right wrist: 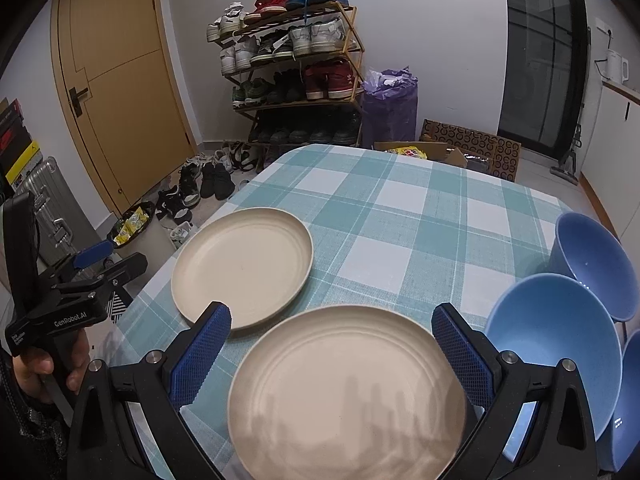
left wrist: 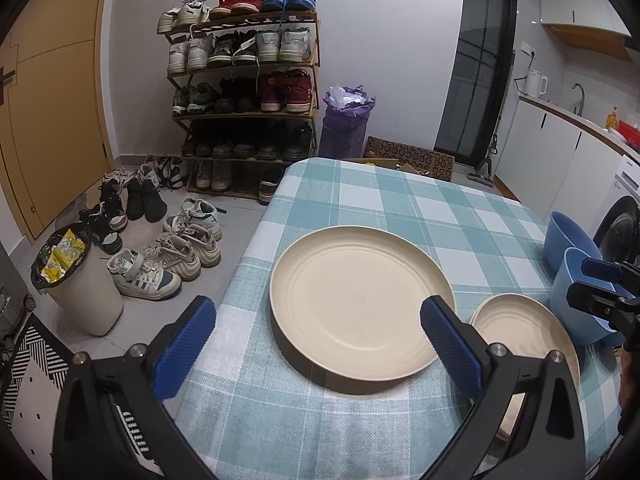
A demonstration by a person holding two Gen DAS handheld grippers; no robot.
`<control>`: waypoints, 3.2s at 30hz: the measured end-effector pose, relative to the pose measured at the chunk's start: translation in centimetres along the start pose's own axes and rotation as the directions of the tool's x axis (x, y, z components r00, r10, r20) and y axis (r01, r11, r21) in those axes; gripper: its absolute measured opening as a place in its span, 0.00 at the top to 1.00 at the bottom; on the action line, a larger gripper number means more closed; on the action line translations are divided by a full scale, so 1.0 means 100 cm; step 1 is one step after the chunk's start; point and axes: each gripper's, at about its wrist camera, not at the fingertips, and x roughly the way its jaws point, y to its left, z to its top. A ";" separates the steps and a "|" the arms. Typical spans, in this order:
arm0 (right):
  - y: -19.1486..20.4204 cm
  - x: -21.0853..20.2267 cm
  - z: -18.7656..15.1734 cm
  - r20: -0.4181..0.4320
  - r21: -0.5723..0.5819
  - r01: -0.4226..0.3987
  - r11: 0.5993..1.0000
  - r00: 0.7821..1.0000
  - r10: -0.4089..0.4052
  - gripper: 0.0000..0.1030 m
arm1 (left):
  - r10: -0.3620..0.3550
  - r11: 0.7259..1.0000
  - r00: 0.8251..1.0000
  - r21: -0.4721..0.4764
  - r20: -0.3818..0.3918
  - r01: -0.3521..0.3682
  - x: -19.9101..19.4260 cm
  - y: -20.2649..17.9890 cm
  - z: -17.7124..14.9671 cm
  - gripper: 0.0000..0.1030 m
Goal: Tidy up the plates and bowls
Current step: 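Pull both grippers back from the stacked plates, then move both grippers to the rim of the loose cream plate, then close both grippers on the rim of the loose cream plate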
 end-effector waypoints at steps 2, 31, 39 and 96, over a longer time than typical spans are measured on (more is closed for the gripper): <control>0.003 0.003 0.004 -0.002 -0.006 0.000 1.000 1.000 0.000 0.01 | -0.003 1.000 1.000 -0.007 -0.004 0.003 0.002 0.003 0.000 0.00; 0.019 0.090 0.030 -0.124 0.042 -0.013 0.999 0.992 0.018 0.01 | 0.025 0.998 0.994 -0.061 -0.110 -0.032 0.062 0.029 -0.008 0.00; 0.018 0.111 0.031 -0.153 0.064 -0.024 0.998 0.988 0.034 0.01 | 0.015 0.997 0.992 -0.067 -0.122 -0.023 0.071 0.030 -0.012 0.01; 0.032 0.161 0.014 -0.237 0.008 -0.019 1.000 0.971 0.020 0.78 | -0.064 0.994 0.982 -0.096 -0.176 0.048 0.083 0.033 -0.027 0.82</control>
